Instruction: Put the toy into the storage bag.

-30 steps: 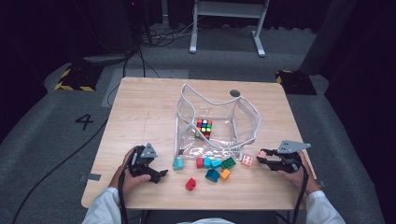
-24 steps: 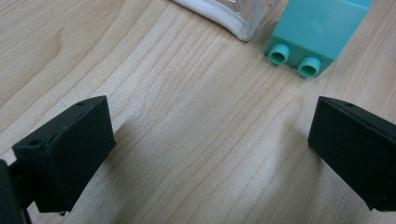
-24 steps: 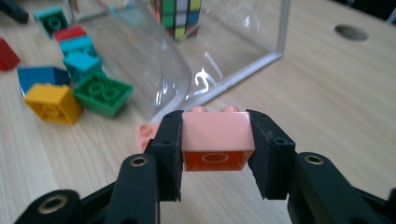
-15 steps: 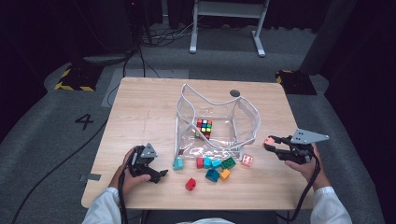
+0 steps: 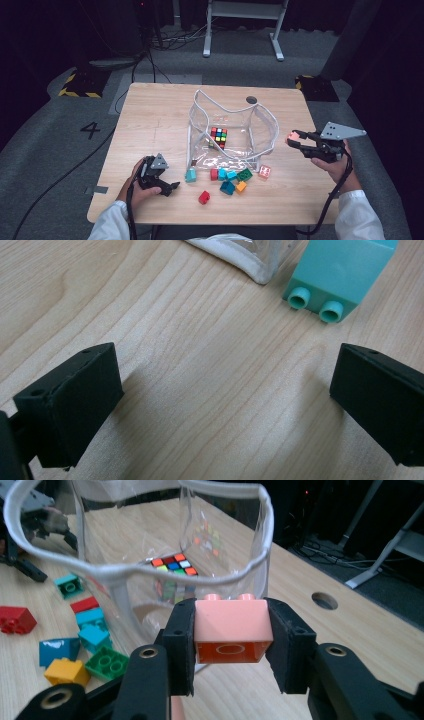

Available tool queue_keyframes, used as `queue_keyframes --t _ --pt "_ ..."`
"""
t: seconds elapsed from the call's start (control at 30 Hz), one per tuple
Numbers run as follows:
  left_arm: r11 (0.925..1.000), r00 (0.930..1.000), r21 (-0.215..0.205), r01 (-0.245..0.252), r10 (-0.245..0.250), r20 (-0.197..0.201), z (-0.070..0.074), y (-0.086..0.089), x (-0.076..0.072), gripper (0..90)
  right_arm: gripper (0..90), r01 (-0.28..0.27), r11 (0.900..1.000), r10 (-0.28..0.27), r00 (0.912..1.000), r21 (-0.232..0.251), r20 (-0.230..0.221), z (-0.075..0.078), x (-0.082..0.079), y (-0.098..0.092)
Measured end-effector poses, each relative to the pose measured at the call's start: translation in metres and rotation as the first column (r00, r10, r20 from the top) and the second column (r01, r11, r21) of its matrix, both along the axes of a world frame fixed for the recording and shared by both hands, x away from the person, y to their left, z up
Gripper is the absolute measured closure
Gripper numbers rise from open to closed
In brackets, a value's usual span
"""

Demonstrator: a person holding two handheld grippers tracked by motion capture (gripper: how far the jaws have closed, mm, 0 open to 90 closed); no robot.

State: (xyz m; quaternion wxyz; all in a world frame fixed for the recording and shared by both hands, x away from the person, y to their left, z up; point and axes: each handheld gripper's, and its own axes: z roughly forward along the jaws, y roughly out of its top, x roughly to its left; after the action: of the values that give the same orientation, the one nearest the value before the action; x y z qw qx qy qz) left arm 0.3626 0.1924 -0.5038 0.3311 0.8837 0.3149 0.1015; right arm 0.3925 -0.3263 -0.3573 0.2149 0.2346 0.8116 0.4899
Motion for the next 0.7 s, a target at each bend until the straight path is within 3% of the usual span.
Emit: queue_keyframes --t 0.27,0.53,0.7 --pt "1.0 1.0 0.0 0.0 0.0 0.0 0.0 0.0 0.0 0.4 59.1 -0.02 1.0 0.02 0.9992 0.01 0.034 0.027 0.011 0.013" --pt "1.0 1.0 0.0 0.0 0.0 0.0 0.0 0.0 0.0 0.4 59.1 -0.045 0.999 0.045 0.9981 0.018 0.042 0.041 0.016 0.026" --pt "1.0 1.0 0.0 0.0 0.0 0.0 0.0 0.0 0.0 0.4 59.1 -0.084 0.996 0.085 0.9956 -0.014 0.039 0.046 0.022 0.042"
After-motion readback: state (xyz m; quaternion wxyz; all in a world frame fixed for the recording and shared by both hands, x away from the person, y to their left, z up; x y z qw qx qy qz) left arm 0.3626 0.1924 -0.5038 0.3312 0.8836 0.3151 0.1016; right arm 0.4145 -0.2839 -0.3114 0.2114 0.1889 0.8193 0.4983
